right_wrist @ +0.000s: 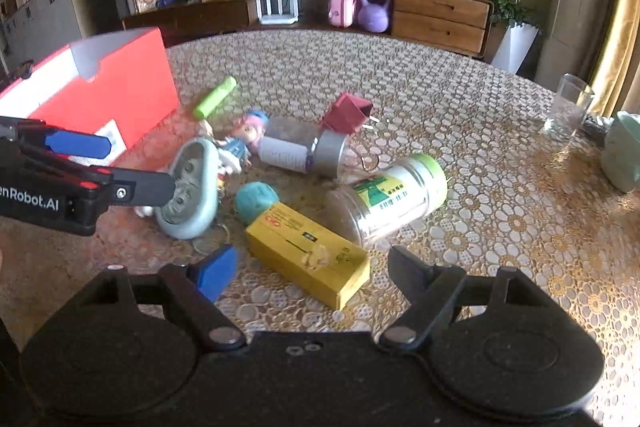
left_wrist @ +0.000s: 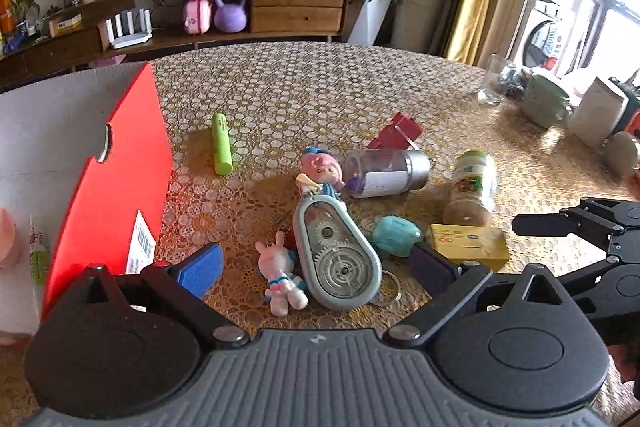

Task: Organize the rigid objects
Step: 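Grasp the grey tape dispenser with the left tool while the right tool grasps the yellow box, then carry the tape dispenser and yellow box in both tools over the red box, then open the right tool to drop the yellow box while the left tool releases the dispenser into the box, then withdraw both open tools from the box back toward the table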

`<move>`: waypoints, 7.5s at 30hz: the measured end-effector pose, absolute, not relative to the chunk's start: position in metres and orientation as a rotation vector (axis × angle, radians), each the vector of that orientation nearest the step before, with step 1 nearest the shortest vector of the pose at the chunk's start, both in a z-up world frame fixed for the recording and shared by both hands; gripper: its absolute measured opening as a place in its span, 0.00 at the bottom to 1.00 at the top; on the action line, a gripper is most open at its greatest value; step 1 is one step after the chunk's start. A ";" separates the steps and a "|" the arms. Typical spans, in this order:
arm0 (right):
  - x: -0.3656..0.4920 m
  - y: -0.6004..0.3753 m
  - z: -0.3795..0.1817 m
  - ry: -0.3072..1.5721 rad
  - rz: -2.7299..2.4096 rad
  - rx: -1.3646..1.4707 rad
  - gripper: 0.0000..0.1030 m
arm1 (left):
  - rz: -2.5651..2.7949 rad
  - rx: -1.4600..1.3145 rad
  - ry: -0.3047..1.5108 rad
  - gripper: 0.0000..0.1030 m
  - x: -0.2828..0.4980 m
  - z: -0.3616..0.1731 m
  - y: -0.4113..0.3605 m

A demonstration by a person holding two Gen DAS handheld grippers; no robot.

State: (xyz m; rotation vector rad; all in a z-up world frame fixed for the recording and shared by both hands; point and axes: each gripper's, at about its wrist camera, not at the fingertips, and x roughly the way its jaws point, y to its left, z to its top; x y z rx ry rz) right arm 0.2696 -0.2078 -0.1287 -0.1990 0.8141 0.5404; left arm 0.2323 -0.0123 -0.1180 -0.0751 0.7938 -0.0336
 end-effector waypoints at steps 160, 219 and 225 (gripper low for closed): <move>0.241 0.113 -0.084 0.920 0.726 -0.365 0.37 | 0.057 -0.172 1.137 0.43 0.289 -0.103 0.242; 0.150 -0.135 0.001 0.717 0.671 -0.016 0.94 | -0.074 -0.077 0.771 0.73 0.136 -0.007 0.078; 0.157 -0.166 -0.012 0.739 0.615 -0.011 0.94 | -0.105 -0.077 0.765 0.81 0.139 -0.021 0.055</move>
